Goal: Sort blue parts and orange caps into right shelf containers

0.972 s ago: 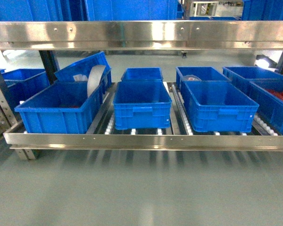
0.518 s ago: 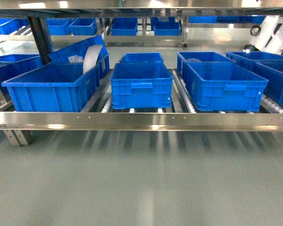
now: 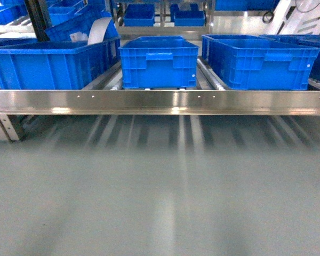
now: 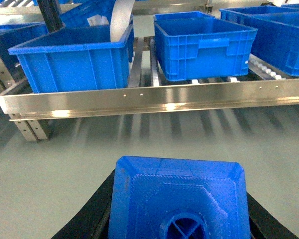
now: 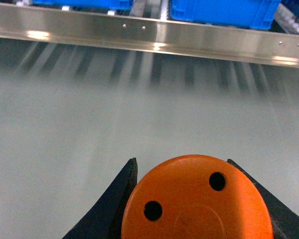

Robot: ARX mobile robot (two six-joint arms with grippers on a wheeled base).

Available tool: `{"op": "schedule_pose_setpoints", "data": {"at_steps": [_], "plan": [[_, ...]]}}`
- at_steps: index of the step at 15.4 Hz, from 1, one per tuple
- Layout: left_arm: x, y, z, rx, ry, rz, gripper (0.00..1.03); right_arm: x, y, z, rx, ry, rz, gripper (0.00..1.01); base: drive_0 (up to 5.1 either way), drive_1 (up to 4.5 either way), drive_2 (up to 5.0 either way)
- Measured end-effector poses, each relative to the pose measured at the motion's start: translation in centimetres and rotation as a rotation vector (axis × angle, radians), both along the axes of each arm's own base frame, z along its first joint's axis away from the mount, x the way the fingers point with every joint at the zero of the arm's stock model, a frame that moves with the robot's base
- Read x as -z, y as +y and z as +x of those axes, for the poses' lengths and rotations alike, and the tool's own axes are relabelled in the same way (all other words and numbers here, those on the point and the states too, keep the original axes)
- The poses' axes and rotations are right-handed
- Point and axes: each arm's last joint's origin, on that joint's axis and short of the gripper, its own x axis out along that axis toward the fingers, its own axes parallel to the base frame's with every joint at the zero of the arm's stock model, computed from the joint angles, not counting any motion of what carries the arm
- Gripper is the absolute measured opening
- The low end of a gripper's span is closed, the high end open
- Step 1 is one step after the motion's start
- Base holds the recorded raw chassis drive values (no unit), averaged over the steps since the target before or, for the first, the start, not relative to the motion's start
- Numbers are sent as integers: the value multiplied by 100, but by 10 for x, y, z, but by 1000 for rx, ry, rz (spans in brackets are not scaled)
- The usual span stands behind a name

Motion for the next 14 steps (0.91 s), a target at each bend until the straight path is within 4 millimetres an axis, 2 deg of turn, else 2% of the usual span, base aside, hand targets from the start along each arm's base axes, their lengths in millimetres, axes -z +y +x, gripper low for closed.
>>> {"op": "schedule_pose_setpoints", "data": {"at_steps": [14], "plan": [[0, 0, 0, 0, 2, 0, 44, 1, 0, 0, 0, 3, 0, 43, 0, 0, 0]]}}
